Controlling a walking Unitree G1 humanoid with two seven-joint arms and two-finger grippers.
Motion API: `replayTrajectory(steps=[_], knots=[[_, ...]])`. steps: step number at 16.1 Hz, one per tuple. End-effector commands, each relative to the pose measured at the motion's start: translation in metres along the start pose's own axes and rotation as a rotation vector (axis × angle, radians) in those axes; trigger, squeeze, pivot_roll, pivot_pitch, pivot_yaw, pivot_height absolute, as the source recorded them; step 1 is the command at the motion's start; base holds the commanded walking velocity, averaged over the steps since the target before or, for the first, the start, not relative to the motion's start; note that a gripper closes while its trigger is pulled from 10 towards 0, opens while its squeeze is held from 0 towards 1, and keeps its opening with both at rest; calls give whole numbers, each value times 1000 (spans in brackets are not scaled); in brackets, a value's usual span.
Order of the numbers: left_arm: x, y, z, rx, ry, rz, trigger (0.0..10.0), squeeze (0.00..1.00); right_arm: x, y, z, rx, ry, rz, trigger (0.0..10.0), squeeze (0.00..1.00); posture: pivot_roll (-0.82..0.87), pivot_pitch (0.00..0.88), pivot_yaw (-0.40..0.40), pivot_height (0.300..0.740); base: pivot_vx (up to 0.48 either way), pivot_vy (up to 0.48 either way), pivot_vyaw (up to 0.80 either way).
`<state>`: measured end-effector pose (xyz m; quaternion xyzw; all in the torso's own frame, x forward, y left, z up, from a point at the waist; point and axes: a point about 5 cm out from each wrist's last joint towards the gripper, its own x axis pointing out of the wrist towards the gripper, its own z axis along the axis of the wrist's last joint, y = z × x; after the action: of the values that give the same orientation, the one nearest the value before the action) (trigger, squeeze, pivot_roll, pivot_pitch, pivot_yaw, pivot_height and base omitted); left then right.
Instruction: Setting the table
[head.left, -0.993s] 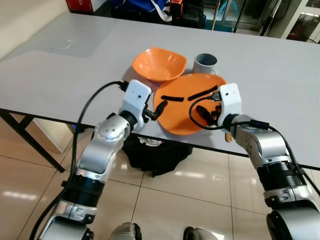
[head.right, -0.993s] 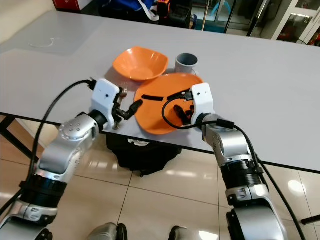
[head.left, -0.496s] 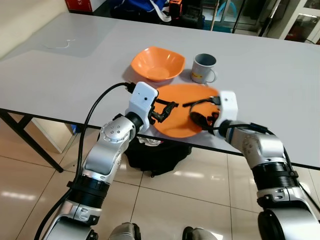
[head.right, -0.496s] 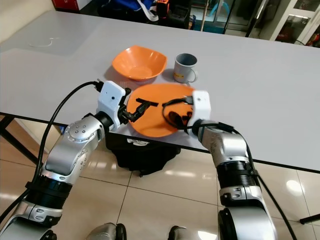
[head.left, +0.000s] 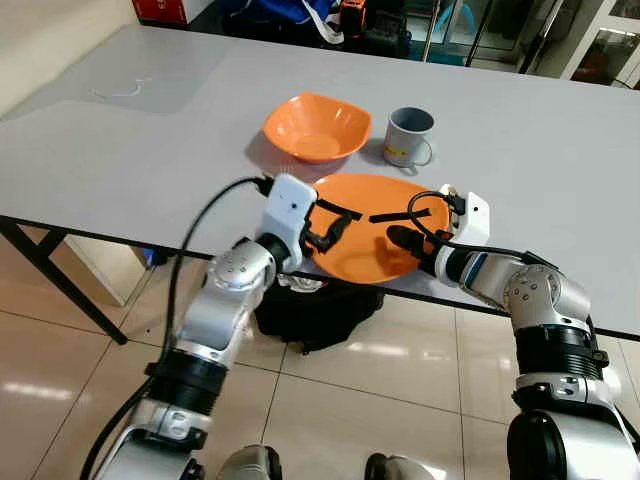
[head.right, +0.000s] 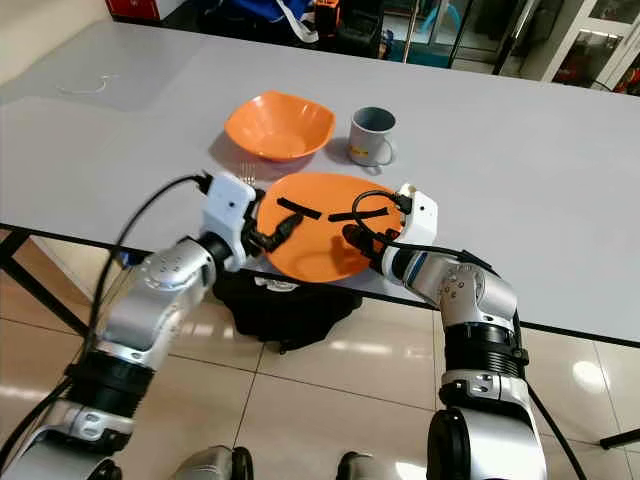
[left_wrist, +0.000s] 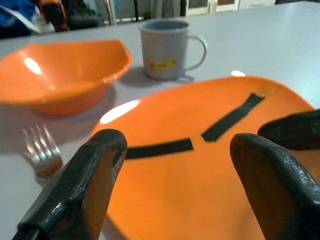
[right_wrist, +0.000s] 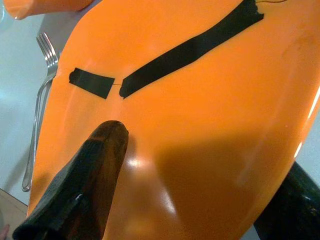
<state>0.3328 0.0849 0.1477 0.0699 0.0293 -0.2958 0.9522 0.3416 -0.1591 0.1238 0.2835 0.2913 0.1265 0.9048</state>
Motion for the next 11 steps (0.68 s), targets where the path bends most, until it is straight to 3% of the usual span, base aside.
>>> replayTrajectory(steps=[1, 7, 11], knots=[[6, -3, 4, 20, -6, -22, 10000, 0, -2, 4, 6, -1, -7, 5, 10000, 0, 29, 104, -39, 740, 0, 0, 0], [39, -1, 0, 130, 97, -84, 10000, 0, -3, 15, 8, 4, -4, 23, 10000, 0, 24, 122, -30, 740, 0, 0, 0], [45, 3, -9, 135, 186, -96, 10000, 0, -5, 19, 8, 5, -3, 32, 10000, 0, 16, 132, -26, 740, 0, 0, 0]])
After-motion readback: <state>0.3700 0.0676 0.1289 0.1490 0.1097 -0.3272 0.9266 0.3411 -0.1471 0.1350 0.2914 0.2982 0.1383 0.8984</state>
